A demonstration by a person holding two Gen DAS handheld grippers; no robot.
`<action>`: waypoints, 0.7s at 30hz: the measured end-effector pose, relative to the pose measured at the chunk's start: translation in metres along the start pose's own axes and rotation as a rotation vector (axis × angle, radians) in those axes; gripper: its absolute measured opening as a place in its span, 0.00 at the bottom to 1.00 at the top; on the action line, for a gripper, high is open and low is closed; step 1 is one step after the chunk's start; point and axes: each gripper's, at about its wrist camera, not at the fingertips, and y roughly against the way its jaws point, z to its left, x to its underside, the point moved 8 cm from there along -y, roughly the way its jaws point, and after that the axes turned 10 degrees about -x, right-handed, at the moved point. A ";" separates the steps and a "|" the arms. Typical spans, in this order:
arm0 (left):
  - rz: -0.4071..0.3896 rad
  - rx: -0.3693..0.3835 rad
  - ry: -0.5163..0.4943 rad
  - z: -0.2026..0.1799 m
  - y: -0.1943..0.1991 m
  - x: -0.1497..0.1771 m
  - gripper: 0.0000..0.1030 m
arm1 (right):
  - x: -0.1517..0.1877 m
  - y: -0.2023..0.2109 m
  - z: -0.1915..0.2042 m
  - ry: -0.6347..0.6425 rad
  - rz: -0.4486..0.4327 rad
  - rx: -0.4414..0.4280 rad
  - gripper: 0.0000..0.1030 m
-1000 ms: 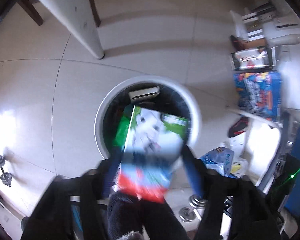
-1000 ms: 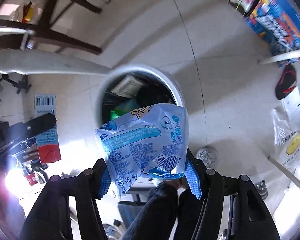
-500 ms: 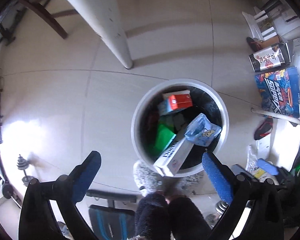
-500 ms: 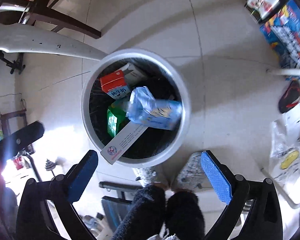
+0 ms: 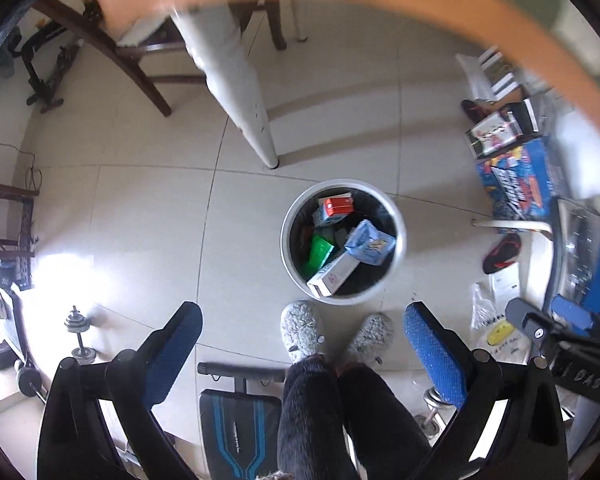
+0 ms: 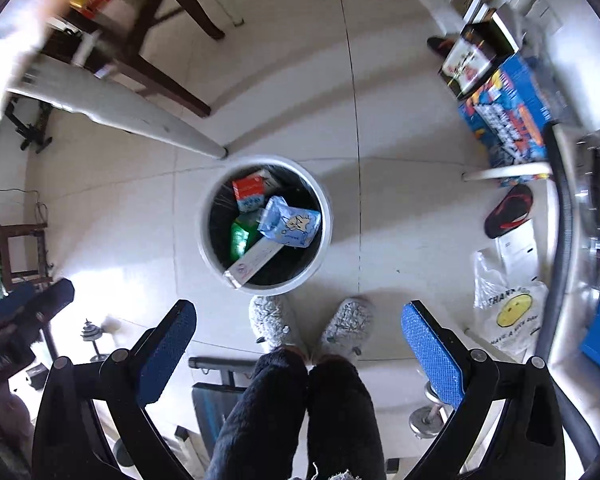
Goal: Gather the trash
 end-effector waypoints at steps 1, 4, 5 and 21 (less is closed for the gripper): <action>-0.009 0.011 -0.004 0.002 0.019 0.003 1.00 | 0.002 0.019 0.005 0.003 -0.009 -0.007 1.00; -0.024 0.047 -0.003 0.004 0.059 0.007 1.00 | 0.009 0.068 0.022 0.012 -0.031 -0.032 1.00; -0.029 0.068 0.001 0.006 0.076 0.008 1.00 | 0.012 0.092 0.030 0.018 -0.037 -0.045 1.00; -0.165 0.316 -0.036 0.015 0.294 0.023 1.00 | 0.056 0.344 0.109 0.087 -0.112 -0.233 1.00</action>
